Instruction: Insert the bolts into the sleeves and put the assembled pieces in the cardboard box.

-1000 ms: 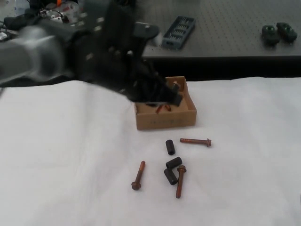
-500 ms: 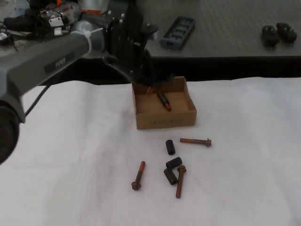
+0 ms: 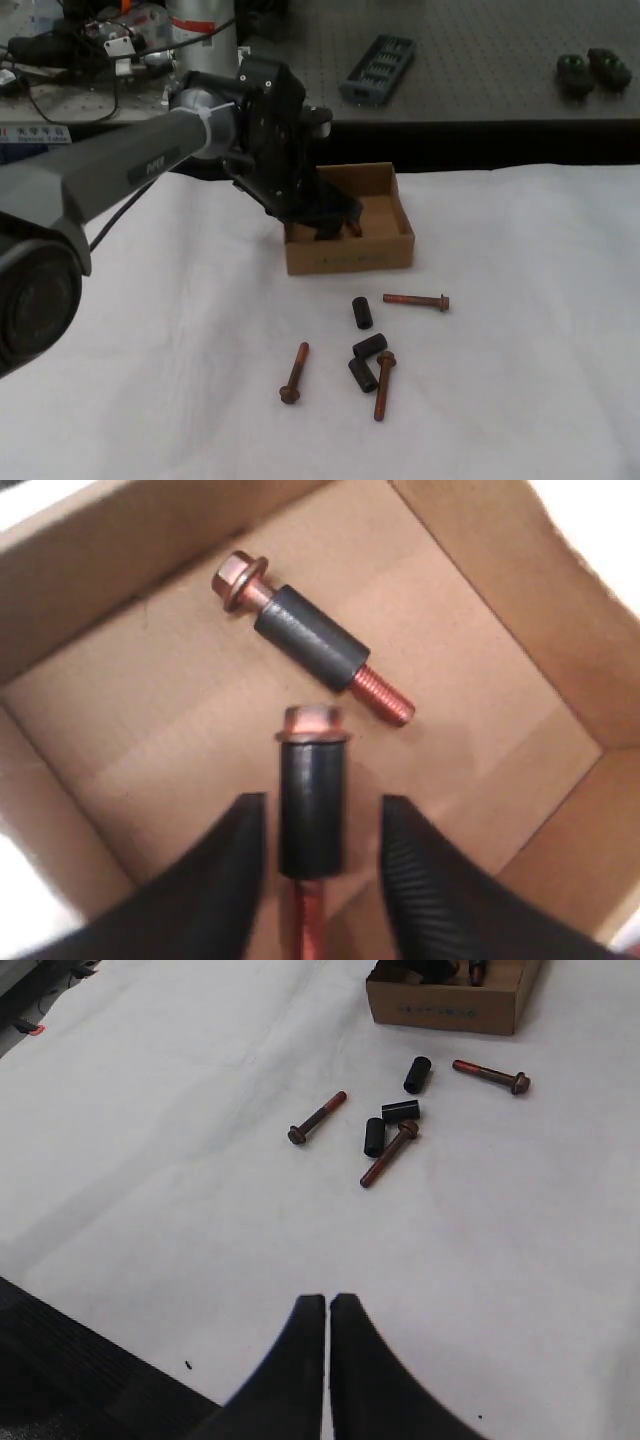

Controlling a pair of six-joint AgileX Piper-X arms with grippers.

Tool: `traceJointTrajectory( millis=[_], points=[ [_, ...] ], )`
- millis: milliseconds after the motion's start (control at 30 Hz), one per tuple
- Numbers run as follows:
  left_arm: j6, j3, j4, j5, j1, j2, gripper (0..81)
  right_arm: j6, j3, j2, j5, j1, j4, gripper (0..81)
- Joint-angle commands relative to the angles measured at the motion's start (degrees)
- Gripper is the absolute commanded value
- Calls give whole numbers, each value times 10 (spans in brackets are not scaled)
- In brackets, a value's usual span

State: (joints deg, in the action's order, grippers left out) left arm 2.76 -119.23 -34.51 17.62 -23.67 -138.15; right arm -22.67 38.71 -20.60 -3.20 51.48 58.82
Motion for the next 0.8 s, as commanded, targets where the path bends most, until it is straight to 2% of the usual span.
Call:
traceJointTrajectory(
  millis=[0, 367, 433, 533, 633, 767],
  points=[
    [-14, -7, 1, -3, 0, 6, 481, 5, 3, 3, -1, -2, -1, 18],
    [-7, -7, -36, -2, -13, 76, 444, 5, 3, 3, -1, -2, -1, 18],
    [-7, -7, -72, -2, -15, 97, 398, 5, 3, 3, -1, -2, -1, 18],
    [-7, -7, -158, 27, -17, 133, 261, 5, 3, 3, -1, -2, -1, 18],
    [33, -7, -245, 73, -17, 166, 8, 5, 3, 3, -1, -2, 0, 18],
    [96, -7, -325, 71, -18, 206, 7, 5, 3, 3, -1, -2, 0, 19]
  ],
)
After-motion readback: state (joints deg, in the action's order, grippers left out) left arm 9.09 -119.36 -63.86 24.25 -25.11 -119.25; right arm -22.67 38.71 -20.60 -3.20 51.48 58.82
